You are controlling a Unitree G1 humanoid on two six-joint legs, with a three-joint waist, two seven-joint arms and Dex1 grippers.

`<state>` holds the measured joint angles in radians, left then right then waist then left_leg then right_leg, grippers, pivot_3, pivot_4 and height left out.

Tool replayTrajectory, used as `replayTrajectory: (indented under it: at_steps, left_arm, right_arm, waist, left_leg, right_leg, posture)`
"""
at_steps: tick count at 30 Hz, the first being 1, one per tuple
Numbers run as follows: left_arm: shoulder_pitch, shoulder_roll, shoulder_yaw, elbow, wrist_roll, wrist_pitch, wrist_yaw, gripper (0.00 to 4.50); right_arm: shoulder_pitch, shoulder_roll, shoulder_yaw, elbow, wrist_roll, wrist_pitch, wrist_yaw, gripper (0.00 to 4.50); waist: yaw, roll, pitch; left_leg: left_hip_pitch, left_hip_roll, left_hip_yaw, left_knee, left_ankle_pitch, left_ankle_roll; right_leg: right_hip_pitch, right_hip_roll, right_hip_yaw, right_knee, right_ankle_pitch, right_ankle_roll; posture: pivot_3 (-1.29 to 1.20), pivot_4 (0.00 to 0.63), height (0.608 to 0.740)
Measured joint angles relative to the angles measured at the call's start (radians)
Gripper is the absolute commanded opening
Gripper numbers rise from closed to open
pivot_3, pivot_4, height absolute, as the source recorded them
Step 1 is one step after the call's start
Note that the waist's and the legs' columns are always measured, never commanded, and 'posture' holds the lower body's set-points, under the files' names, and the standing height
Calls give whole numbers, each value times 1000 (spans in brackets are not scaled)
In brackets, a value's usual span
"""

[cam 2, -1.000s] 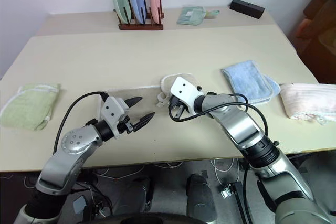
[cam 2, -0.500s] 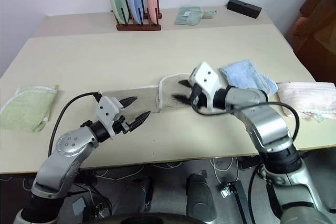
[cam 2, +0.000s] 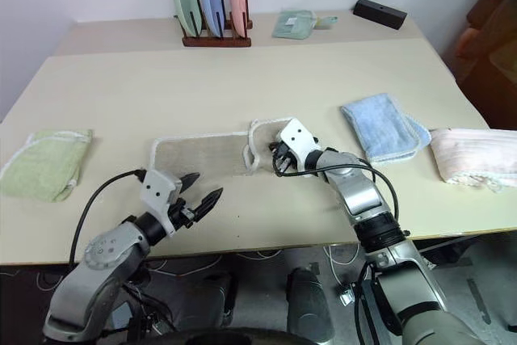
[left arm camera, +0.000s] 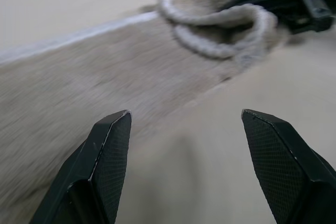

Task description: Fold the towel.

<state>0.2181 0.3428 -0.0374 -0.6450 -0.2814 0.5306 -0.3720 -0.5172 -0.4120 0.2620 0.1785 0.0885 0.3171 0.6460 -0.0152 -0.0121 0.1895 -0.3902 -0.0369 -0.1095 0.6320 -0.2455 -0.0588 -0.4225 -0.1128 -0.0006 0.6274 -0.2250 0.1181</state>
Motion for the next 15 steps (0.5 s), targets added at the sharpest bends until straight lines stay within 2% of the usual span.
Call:
replayTrajectory:
  at_steps: [3, 7, 12, 15]
  left_arm:
    - [72, -47, 40, -56, -55, 54, 41, 3387]
    - [170, -155, 114, -124, -187, 143, 121, 4500]
    - [192, -263, 221, -151, -358, 258, 251, 4500]
    - [127, -361, 300, -133, -488, 303, 380, 4500]
  right_arm:
    - [-1, 0, -22, -1, 7, -7, 13, 49]
    - [-47, -30, -85, -53, 55, -17, 76, 1871]
    - [-99, -81, -98, -196, 91, -42, 189, 4391]
    - [-98, -93, -67, -246, 97, -39, 260, 4391]
  waist:
    - [0, 0, 0]
    - [1, 0, 1]
    - [-4, -1, 1]
    - [-1, -1, 0]
  left_leg:
    - [0, 0, 0, 0, 0, 0]
    - [-1, 0, 0, 0, 0, 0]
    - [-1, 0, 0, 0, 0, 0]
    - [-1, 0, 0, 1, 0, 1]
  right_leg:
    - [0, 0, 0, 0, 0, 0]
    - [0, 0, 0, 0, 0, 0]
    - [0, 0, 0, -2, 0, 0]
    - [2, 0, 0, -4, 0, 0]
  posture:
    - [0, 150, 740]
    - [0, 150, 740]
    - [0, 150, 740]
    - [0, 150, 740]
